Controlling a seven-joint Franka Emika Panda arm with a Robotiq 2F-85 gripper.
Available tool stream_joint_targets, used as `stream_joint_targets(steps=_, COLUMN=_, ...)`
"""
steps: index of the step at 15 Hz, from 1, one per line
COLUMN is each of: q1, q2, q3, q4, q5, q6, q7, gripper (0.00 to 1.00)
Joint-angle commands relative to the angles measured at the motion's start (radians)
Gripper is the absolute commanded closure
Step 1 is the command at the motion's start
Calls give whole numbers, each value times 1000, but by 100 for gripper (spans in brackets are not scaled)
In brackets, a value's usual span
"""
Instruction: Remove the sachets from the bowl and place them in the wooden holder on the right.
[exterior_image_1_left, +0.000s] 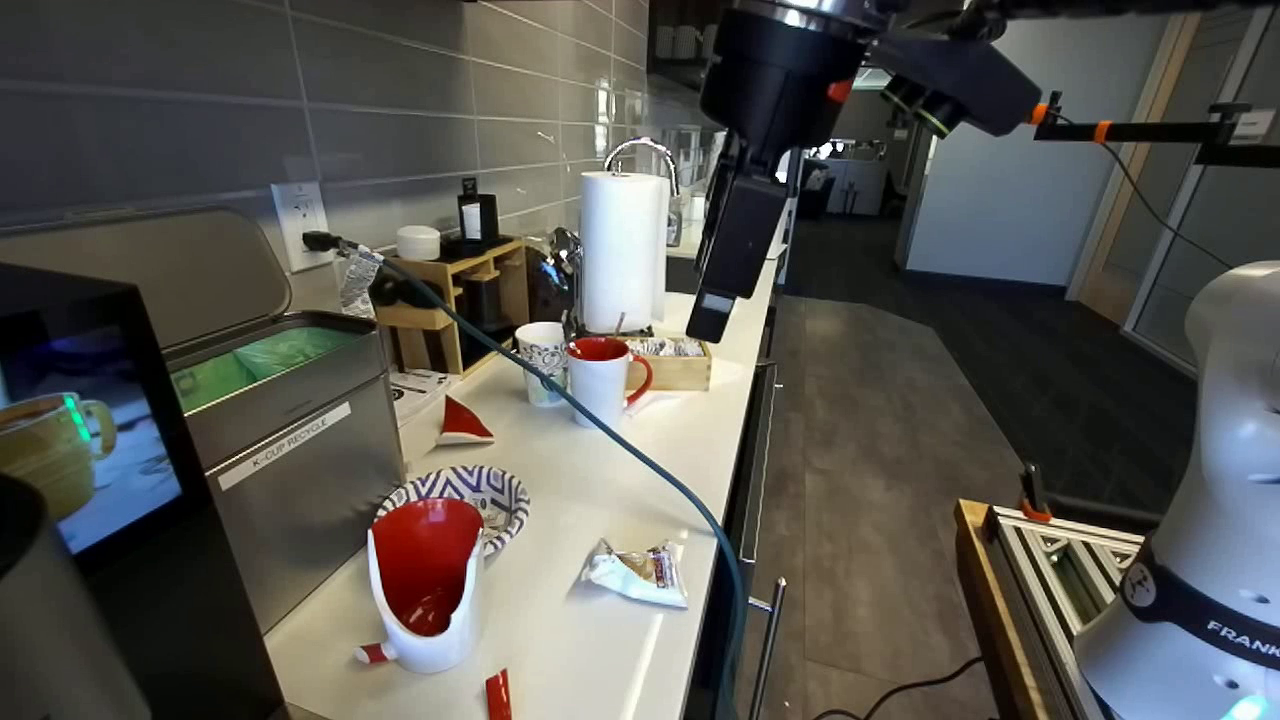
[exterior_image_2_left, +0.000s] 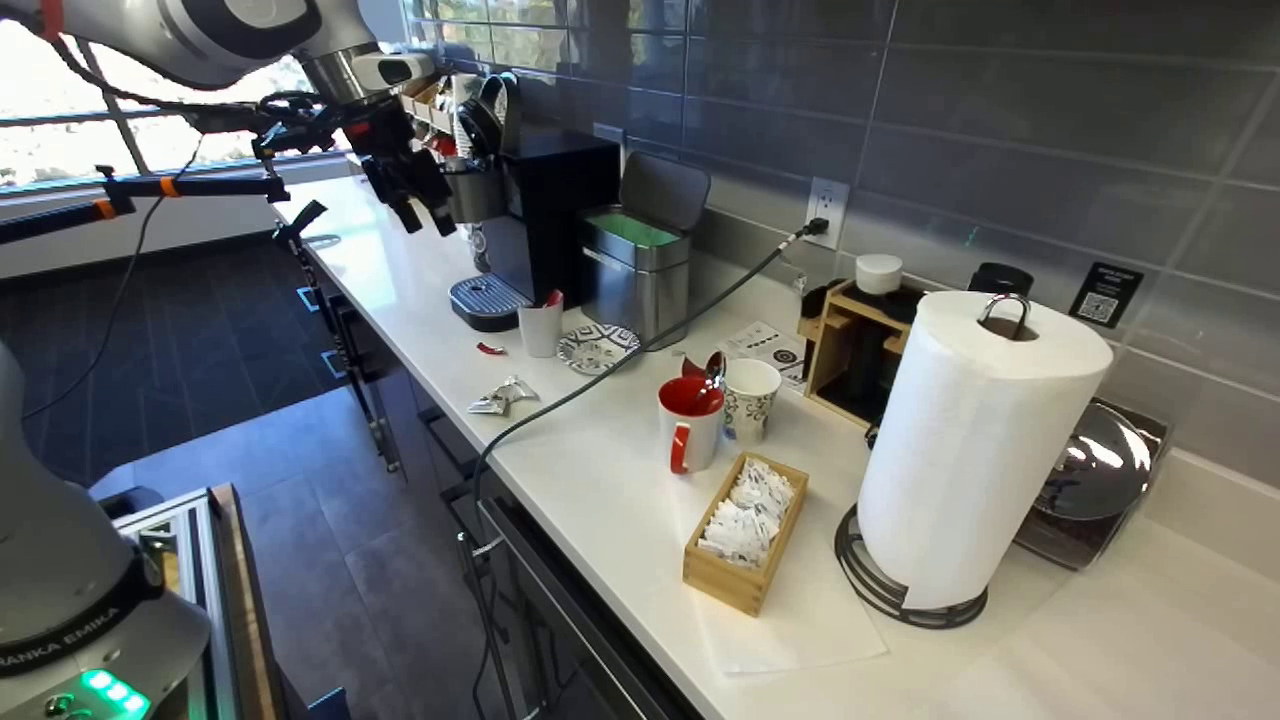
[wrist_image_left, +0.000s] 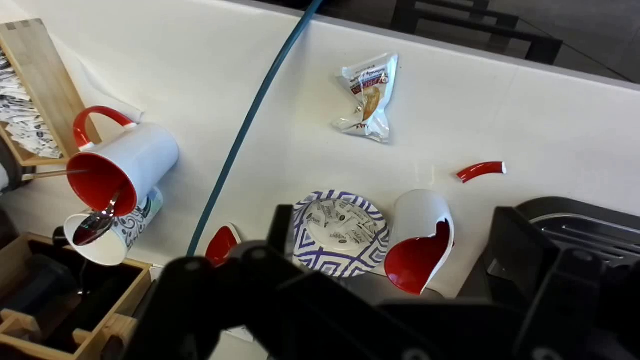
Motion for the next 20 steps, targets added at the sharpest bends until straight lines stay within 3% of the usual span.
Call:
stream_joint_targets(steps=1, q1=26, q2=4, q3=-22, q4=3, q5=-14, q6=-5, q7=11, gripper=0)
stream_joint_targets(steps=6, q1=17, q2=17, q3=-17, q4=13, q5=-18, q6=-6, q7=35, gripper=0)
stream_joint_targets(steps=17, q1=12, q2=375, q3=-68, q4=251, q5=-30, q6=-34, q7=18, gripper=0)
stream_joint_targets(steps=20, q1=24, q2=360, q3=-86, q4=229, q5=-20, q6=-14, q7=9, gripper=0)
